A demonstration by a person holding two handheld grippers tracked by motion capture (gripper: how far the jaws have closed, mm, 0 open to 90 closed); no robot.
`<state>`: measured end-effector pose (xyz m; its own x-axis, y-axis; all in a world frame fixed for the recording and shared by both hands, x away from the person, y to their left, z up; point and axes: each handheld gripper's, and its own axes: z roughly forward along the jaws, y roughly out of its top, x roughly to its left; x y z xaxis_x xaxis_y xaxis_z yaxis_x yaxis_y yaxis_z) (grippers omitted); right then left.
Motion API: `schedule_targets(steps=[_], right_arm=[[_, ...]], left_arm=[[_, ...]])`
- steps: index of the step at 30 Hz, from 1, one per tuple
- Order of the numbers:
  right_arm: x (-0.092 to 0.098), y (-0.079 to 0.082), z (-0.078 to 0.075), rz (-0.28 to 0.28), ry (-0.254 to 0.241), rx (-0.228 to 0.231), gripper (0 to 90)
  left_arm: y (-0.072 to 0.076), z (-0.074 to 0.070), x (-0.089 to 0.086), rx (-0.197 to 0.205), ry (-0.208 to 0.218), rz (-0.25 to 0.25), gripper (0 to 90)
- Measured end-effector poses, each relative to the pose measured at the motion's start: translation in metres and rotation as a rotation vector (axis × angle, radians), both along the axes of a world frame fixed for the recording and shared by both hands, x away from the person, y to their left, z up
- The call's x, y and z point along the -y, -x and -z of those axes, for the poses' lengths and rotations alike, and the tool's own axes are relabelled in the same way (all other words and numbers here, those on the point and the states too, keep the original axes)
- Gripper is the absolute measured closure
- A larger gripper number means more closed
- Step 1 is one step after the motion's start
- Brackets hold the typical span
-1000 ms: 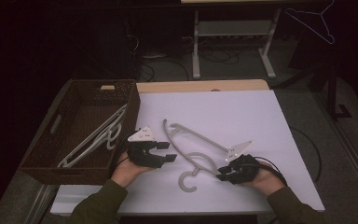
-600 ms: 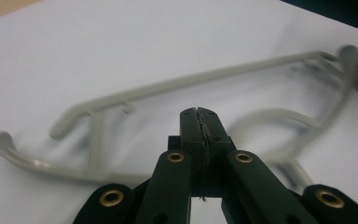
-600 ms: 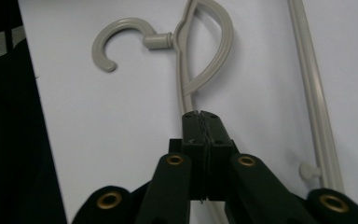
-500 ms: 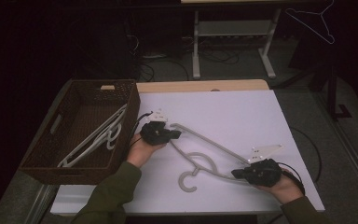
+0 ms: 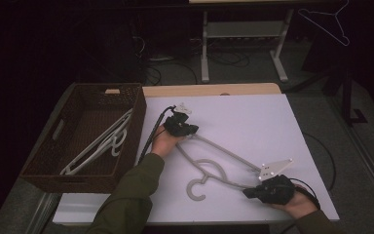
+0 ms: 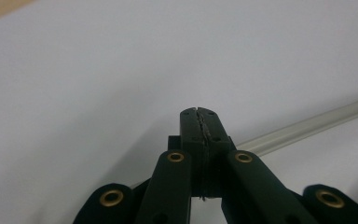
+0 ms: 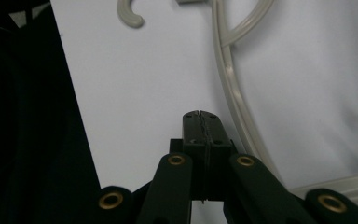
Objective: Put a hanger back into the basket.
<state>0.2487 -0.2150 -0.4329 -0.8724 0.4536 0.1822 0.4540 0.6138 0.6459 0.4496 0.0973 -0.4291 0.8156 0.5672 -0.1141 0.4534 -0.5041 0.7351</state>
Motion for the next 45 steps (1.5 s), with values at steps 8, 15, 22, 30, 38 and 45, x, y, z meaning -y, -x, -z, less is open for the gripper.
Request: schedule_targets(steps=[8,15,22,30,38,45], right_arm=[[0.002,-0.006,0.004,0.045,0.068,0.007,89.7],[0.008,-0.020,0.003,0.082,0.071,0.020,89.8],[0.011,-0.034,0.001,0.120,0.083,0.045,89.8],[0.012,-0.036,0.003,0.136,0.091,0.042,89.8],[0.019,-0.052,0.001,0.217,0.101,0.085,89.8],[0.026,-0.060,0.002,0.254,0.083,0.081,89.8]], left_arm=[[0.001,0.001,-0.003,-0.014,-0.001,0.001,90.0],[0.008,-0.004,-0.016,-0.016,-0.002,-0.018,90.0],[0.007,-0.006,-0.026,0.059,-0.042,-0.015,90.0],[-0.002,-0.001,-0.030,0.025,-0.034,-0.064,90.0],[0.007,-0.007,-0.033,0.004,-0.067,-0.056,90.0],[0.013,-0.008,-0.043,0.019,-0.058,-0.065,90.0]])
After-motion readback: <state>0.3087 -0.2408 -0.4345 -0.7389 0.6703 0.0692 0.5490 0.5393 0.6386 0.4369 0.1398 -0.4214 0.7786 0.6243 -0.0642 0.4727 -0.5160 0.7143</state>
